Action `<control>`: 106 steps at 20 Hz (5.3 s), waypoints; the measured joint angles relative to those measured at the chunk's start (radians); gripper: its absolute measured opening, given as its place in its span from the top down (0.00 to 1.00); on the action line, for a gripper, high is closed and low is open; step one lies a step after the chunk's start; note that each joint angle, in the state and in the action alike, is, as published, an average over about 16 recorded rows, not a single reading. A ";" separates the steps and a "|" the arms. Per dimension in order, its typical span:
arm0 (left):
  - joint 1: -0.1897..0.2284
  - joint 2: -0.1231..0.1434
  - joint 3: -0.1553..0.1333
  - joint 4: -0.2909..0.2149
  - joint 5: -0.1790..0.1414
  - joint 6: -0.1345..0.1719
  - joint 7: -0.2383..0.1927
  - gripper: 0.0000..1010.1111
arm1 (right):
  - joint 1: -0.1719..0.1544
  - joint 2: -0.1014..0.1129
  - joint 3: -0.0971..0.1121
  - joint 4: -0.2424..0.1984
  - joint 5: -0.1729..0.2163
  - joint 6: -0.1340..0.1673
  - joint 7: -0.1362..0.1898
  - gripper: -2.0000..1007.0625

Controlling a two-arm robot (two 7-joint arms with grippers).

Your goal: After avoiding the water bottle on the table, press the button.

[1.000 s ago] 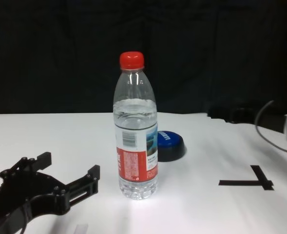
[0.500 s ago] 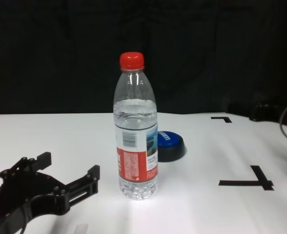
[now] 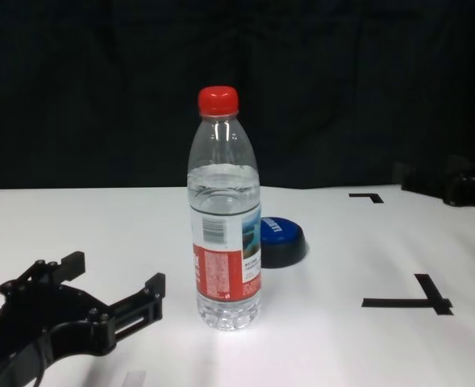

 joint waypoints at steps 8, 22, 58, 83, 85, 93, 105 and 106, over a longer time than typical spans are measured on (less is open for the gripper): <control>0.000 0.000 0.000 0.000 0.000 0.000 0.000 0.01 | -0.101 0.039 0.015 -0.104 0.043 -0.013 -0.026 0.00; 0.000 0.000 0.000 0.000 0.000 0.000 0.000 0.01 | -0.278 0.077 0.047 -0.264 0.087 -0.045 -0.088 0.00; 0.000 0.000 0.000 0.000 0.000 0.000 0.000 0.01 | -0.543 0.018 0.141 -0.464 0.045 -0.057 -0.164 0.00; 0.000 0.000 0.000 0.000 0.000 0.000 0.000 0.01 | -0.514 0.014 0.042 -0.478 0.016 -0.034 -0.150 0.00; 0.000 0.000 0.000 0.000 0.000 0.000 0.000 0.01 | -0.516 0.015 0.040 -0.478 0.016 -0.036 -0.150 0.00; 0.000 0.000 0.000 0.000 0.000 0.000 0.000 0.01 | -0.520 0.017 0.035 -0.479 0.012 -0.040 -0.154 0.00; 0.000 0.000 0.000 0.000 0.000 0.000 0.000 0.01 | -0.520 0.018 0.036 -0.478 0.014 -0.041 -0.154 0.00; 0.000 0.000 0.000 0.000 0.000 0.000 0.000 0.01 | -0.520 0.017 0.036 -0.478 0.014 -0.041 -0.153 0.00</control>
